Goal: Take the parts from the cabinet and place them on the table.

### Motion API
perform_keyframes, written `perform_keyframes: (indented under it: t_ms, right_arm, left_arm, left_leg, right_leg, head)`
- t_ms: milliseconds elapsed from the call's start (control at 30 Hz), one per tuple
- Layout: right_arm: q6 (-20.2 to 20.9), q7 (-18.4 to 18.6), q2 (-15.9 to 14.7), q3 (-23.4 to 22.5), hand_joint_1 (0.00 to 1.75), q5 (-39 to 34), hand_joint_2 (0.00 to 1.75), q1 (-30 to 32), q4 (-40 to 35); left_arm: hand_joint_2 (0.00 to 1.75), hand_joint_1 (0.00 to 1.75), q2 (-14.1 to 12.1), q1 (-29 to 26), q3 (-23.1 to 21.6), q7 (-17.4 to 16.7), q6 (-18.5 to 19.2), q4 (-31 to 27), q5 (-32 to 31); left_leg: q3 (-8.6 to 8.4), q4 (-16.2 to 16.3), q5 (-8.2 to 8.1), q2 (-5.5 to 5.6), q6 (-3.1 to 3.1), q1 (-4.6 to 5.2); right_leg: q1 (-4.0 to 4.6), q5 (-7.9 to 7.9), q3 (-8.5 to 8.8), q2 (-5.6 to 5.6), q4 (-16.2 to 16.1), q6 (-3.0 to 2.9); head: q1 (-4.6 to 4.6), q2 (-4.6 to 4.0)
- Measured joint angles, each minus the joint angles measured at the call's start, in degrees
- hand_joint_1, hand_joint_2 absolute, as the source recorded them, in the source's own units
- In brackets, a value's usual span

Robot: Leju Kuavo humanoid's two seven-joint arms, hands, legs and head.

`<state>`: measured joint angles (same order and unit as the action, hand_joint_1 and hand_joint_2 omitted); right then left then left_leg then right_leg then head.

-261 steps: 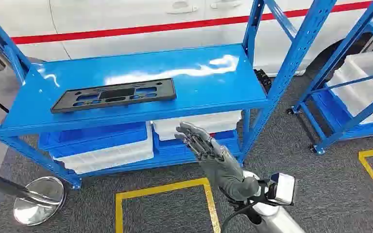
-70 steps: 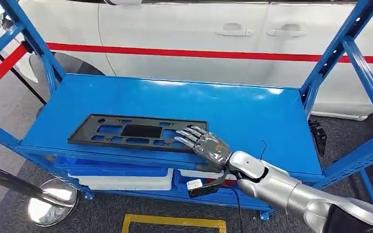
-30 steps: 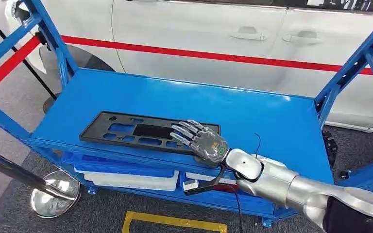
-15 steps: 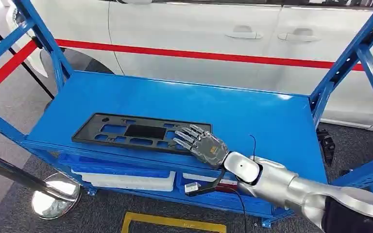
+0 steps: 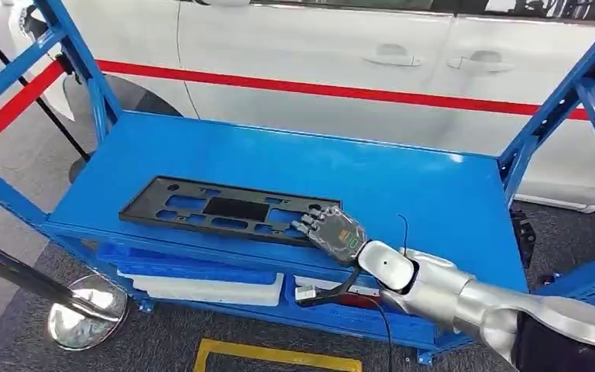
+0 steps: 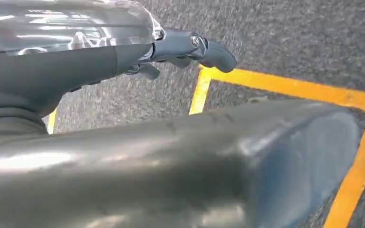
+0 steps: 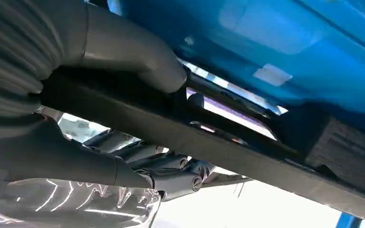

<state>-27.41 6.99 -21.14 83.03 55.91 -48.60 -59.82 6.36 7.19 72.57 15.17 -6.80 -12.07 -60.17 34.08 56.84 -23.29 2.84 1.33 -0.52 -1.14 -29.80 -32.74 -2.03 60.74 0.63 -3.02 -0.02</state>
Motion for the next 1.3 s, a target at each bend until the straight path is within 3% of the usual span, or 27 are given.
perform_keyframes:
  t_ms: [100,133,167,200,267,300,367,433,467,500,600,633,667,700,767,800,833,867,933,967,1000,1100,1133,1167,1200,1267,1300]
  right_arm:
    - [0.00,0.15,0.02,0.02,1.61,0.09,1.75,0.22,0.24]
    - [0.00,0.15,0.02,0.02,1.61,0.09,1.75,0.25,0.31]
    - [0.00,0.15,0.02,0.02,1.61,0.09,1.75,0.26,0.37]
    - [0.00,0.15,0.04,0.02,1.61,0.11,1.75,0.24,0.39]
    - [0.00,0.15,0.33,0.02,1.62,0.13,1.75,0.10,0.39]
    - [0.00,0.15,0.67,0.02,1.68,0.15,1.75,0.05,0.44]
    - [0.00,0.15,1.77,0.00,1.69,0.17,1.75,-0.17,0.50]
    - [-0.18,0.13,2.43,-0.02,1.68,0.13,1.75,-0.03,0.85]
    - [-0.44,0.09,2.67,-0.11,1.71,-0.09,1.75,-0.02,0.96]
    - [-0.78,-0.04,2.80,-0.22,1.71,-0.37,1.75,-0.06,1.05]
    - [-1.82,-0.57,2.80,-0.35,1.71,-1.29,1.75,0.00,1.51]
    - [-2.23,-0.98,2.80,-0.52,1.71,-1.96,1.75,0.05,1.70]
    - [-2.84,-1.49,2.80,-0.74,1.71,-2.91,1.75,0.13,1.90]
    - [-3.73,-2.16,2.80,-1.11,1.71,-4.25,1.75,0.13,2.14]
    - [-5.65,-3.93,2.80,-2.05,1.71,-7.18,1.75,0.03,2.51]
    - [-6.34,-5.25,2.80,-2.69,1.71,-8.86,1.75,0.03,2.62]
    - [-6.97,-7.18,2.69,-3.56,1.71,-11.65,1.75,0.03,2.86]
    - [-7.27,-9.77,2.60,-4.59,1.71,-15.16,1.75,0.02,2.97]
    - [-7.32,-14.79,2.56,-7.18,1.71,-21.50,1.75,0.15,3.21]
    - [-6.93,-17.39,2.56,-8.62,1.71,-24.71,1.75,0.19,3.32]
    - [-5.81,-20.80,2.56,-10.26,1.71,-29.42,1.75,0.38,3.32]
    - [2.08,-30.61,2.56,-16.88,1.71,-43.38,1.75,2.31,1.87]
    - [5.87,-32.71,2.58,-19.22,1.71,-47.10,1.75,3.26,0.72]
    - [10.62,-34.32,2.58,-22.00,1.71,-50.90,1.75,4.37,-0.99]
    - [14.03,-35.01,2.58,-24.22,1.71,-53.67,1.75,5.27,-2.55]
    - [20.05,-35.28,2.60,-28.51,1.71,-58.72,1.75,6.80,-6.26]
    - [22.85,-34.95,2.64,-30.50,1.71,-61.52,1.75,7.54,-8.31]
  left_arm:
    - [0.00,0.00,-0.02,0.15,0.00,0.11,0.04,0.00,0.00]
    - [0.00,0.00,-0.02,0.13,0.00,0.11,0.07,0.00,0.00]
    - [0.00,0.00,-0.02,0.13,0.00,0.11,0.09,0.00,0.00]
    - [0.00,0.00,-0.02,0.14,0.00,0.11,0.11,0.00,0.00]
    - [0.00,0.00,0.07,0.14,-0.02,0.11,0.13,0.00,0.00]
    - [0.00,0.00,0.06,0.12,-0.04,0.11,0.13,0.00,0.00]
    - [0.00,0.00,0.04,-0.08,-0.04,0.24,0.11,0.00,-0.02]
    - [0.00,0.00,0.02,-0.19,-0.09,1.23,0.31,0.00,-0.33]
    - [0.00,0.00,0.02,-0.11,-0.24,2.21,0.39,0.00,-0.44]
    - [1.75,0.00,-0.04,-0.06,-0.43,3.47,0.44,0.00,-0.52]
    - [1.75,0.00,0.07,-0.13,-1.01,5.95,0.33,0.00,-0.57]
    - [1.75,0.00,0.07,-0.26,-1.09,6.40,0.09,0.00,-0.53]
    - [1.75,0.00,0.07,-0.39,-1.11,6.67,-0.15,0.00,-0.39]
    - [1.75,0.00,0.07,-0.43,-1.11,6.99,-0.37,0.00,-0.20]
    - [1.75,0.00,0.07,-0.37,-1.11,7.75,-0.39,0.00,0.15]
    - [1.75,0.00,0.07,-0.37,-1.11,8.33,-0.39,0.00,0.22]
    - [1.75,0.00,0.09,-0.49,-1.11,8.61,-0.50,0.00,0.28]
    - [1.75,0.00,0.09,-0.58,-1.11,8.89,-0.59,0.00,0.35]
    - [1.75,0.00,0.09,-0.71,-1.11,9.36,-0.57,0.00,0.83]
    - [1.75,0.00,0.24,-0.60,-1.11,9.75,-0.50,0.00,1.12]
    - [1.75,0.00,0.31,-0.46,-1.09,10.36,-0.39,0.00,1.77]
    - [1.75,0.00,0.33,-0.06,-0.63,11.82,-0.04,0.00,3.30]
    - [1.75,0.00,0.33,-0.10,-0.46,11.98,-0.02,0.00,3.70]
    - [1.75,0.00,0.33,-0.15,-0.04,11.98,-0.07,0.00,4.04]
    - [1.75,0.00,0.35,-0.19,0.26,11.93,-0.05,0.00,4.35]
    - [1.75,0.00,0.53,-0.27,0.48,11.87,0.26,0.00,4.68]
    - [1.75,0.00,0.57,-0.25,0.70,11.80,0.35,0.00,5.07]
  left_leg:
    - [0.17,0.02,0.09,-0.08,0.13,0.11]
    - [0.18,0.06,0.08,-0.08,0.13,0.12]
    - [0.15,0.08,0.08,-0.07,0.12,0.11]
    - [0.11,0.17,0.06,-0.06,0.08,0.09]
    - [0.03,0.54,-0.12,-0.05,-0.21,0.05]
    - [0.23,0.61,-0.20,-0.07,-0.61,0.24]
    - [1.04,0.63,-0.04,-0.48,-1.59,0.61]
    - [0.83,0.56,0.02,-0.77,-2.08,0.52]
    - [0.72,0.91,-0.32,-0.79,-2.46,0.31]
    - [1.26,2.30,-1.65,-0.97,-2.91,0.28]
    - [7.16,15.28,-9.21,-1.59,-3.83,0.28]
    - [8.66,18.60,-10.17,-1.59,-3.94,0.28]
    - [8.87,18.98,-9.58,-1.58,-4.00,0.29]
    - [7.58,16.42,-7.71,-1.58,-3.99,0.27]
    - [2.48,6.20,-2.79,-1.27,-3.70,0.21]
    - [0.30,1.77,-1.36,0.02,-3.49,0.12]
    - [0.51,1.07,-1.04,0.32,-2.56,0.55]
    - [0.61,1.17,-0.90,-0.31,-2.01,0.55]
    - [0.77,1.18,-0.90,-0.29,-1.23,0.83]
    - [0.15,0.56,-0.44,-0.32,-0.58,0.15]
    - [0.21,0.26,-0.19,0.04,-0.38,0.07]
    - [0.39,0.29,-0.02,0.06,0.13,-0.05]
    - [0.40,0.32,-0.06,0.14,0.18,-0.05]
    - [0.34,0.34,-0.13,0.21,0.23,-0.05]
    - [0.25,0.38,-0.22,0.24,0.15,-0.06]
    - [0.09,0.75,-0.62,0.24,-0.16,-0.07]
    - [0.04,1.07,-0.91,0.22,-0.42,-0.05]
  right_leg:
    - [-0.48,-5.93,-5.74,1.21,13.57,0.38]
    - [-0.58,-6.20,-6.88,1.19,16.11,0.50]
    - [-0.71,-5.12,-6.61,1.19,15.54,0.56]
    - [-0.82,-2.84,-5.00,1.13,12.35,0.53]
    - [-0.89,2.46,0.24,0.30,1.65,0.17]
    - [-0.56,1.94,1.77,-1.65,-1.14,-0.07]
    - [0.02,1.68,1.57,-1.59,-2.07,-0.46]
    - [0.23,1.83,1.54,-1.10,-2.24,-0.96]
    - [-0.36,2.14,1.59,-1.12,-2.74,-1.41]
    - [-0.31,2.30,1.59,-1.55,-2.77,-1.74]
    - [-0.05,2.37,1.30,-1.89,-2.75,-2.28]
    - [0.01,2.36,1.26,-1.88,-2.73,-2.29]
    - [0.02,2.36,1.28,-1.86,-2.72,-2.28]
    - [0.00,2.36,1.31,-1.80,-2.69,-2.27]
    - [-0.04,2.27,1.42,-1.52,-2.60,-2.07]
    - [-0.08,2.16,1.39,-1.50,-2.53,-1.87]
    - [0.42,2.00,1.49,-0.93,-2.16,-1.38]
    - [0.42,2.03,1.43,-0.99,-2.27,-1.12]
    - [0.38,2.19,1.46,-0.97,-2.64,-0.43]
    - [0.42,2.01,1.23,-0.95,-2.56,-0.06]
    - [0.12,1.12,0.86,-0.63,-1.65,0.02]
    - [-0.33,-5.11,-4.28,1.06,10.52,0.24]
    - [-0.37,-6.16,-6.21,1.20,14.61,0.35]
    - [-0.41,-5.59,-7.06,1.20,15.96,0.45]
    - [-0.50,-3.84,-6.60,1.19,14.38,0.44]
    - [-0.57,2.02,-3.08,0.67,5.42,0.06]
    - [-0.39,4.26,-1.32,-0.98,0.56,-0.37]
  head:
    - [0.00,0.00]
    - [0.00,0.00]
    - [0.02,0.00]
    - [0.00,0.00]
    - [0.02,0.00]
    - [0.02,0.00]
    - [-0.02,0.00]
    - [-0.02,0.00]
    - [-0.02,0.00]
    - [-0.02,0.00]
    - [-0.02,0.00]
    - [-0.02,0.00]
    - [-0.02,0.00]
    - [-0.02,0.00]
    - [-0.02,0.00]
    - [-0.02,0.00]
    - [-0.02,0.00]
    - [-0.02,0.00]
    - [-0.02,0.00]
    - [-0.02,0.00]
    - [0.00,0.00]
    - [0.02,0.00]
    - [0.00,0.00]
    - [0.00,0.00]
    - [0.02,0.00]
    - [0.00,0.00]
    - [0.00,0.00]
